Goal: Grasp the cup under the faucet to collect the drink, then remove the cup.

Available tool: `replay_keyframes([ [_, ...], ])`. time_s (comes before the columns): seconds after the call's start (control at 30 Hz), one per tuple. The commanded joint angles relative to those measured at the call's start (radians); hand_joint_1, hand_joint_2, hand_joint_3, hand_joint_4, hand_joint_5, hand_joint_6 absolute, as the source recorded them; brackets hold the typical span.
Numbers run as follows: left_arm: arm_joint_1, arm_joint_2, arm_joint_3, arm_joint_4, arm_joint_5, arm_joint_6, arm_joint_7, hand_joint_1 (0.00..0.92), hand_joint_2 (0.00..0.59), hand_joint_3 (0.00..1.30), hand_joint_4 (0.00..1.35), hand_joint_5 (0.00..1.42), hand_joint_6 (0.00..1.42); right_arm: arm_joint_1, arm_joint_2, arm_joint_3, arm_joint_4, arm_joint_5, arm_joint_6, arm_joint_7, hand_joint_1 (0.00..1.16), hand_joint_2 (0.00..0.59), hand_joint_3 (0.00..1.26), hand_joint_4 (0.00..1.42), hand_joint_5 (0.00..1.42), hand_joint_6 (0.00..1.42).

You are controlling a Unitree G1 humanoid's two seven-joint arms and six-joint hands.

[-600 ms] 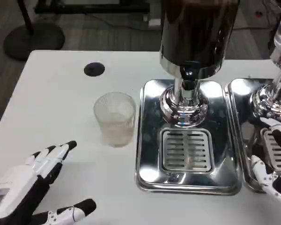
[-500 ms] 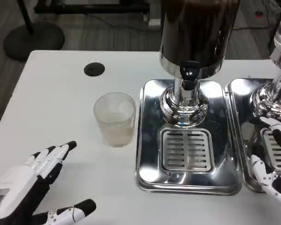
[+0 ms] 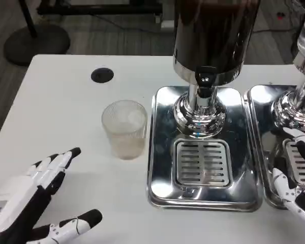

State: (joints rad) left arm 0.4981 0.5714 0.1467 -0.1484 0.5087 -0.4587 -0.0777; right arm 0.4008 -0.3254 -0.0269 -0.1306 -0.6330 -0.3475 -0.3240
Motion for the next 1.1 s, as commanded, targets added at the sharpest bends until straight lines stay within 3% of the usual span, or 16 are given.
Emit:
replay_keyframes([
  [0.03,-0.021,0.003,-0.001,0.034,-0.051,-0.013,-0.009,0.000,0.084,0.00,0.00,0.00,0.04,0.018,0.004,-0.009,-0.029,-0.003,0.008,-0.004,0.44,0.507,0.29,0.22,0.17,0.27],
  [0.53,-0.243,-0.007,-0.018,0.185,-0.166,0.061,-0.051,0.000,0.064,0.00,0.00,0.00,0.12,0.036,0.026,-0.006,-0.052,-0.014,0.016,-0.013,0.44,0.507,0.30,0.22,0.17,0.28],
  [0.9,-0.426,-0.020,-0.085,0.312,-0.170,0.144,-0.072,0.006,0.045,0.00,0.00,0.02,0.14,0.032,0.038,-0.004,-0.055,-0.021,0.013,-0.007,0.44,0.507,0.33,0.23,0.18,0.28],
  [1.1,-0.544,-0.046,-0.132,0.433,-0.150,0.146,-0.041,0.105,0.052,0.00,0.00,0.07,0.20,0.020,0.047,0.005,-0.068,-0.029,0.015,-0.007,0.44,0.507,0.35,0.24,0.19,0.29],
])
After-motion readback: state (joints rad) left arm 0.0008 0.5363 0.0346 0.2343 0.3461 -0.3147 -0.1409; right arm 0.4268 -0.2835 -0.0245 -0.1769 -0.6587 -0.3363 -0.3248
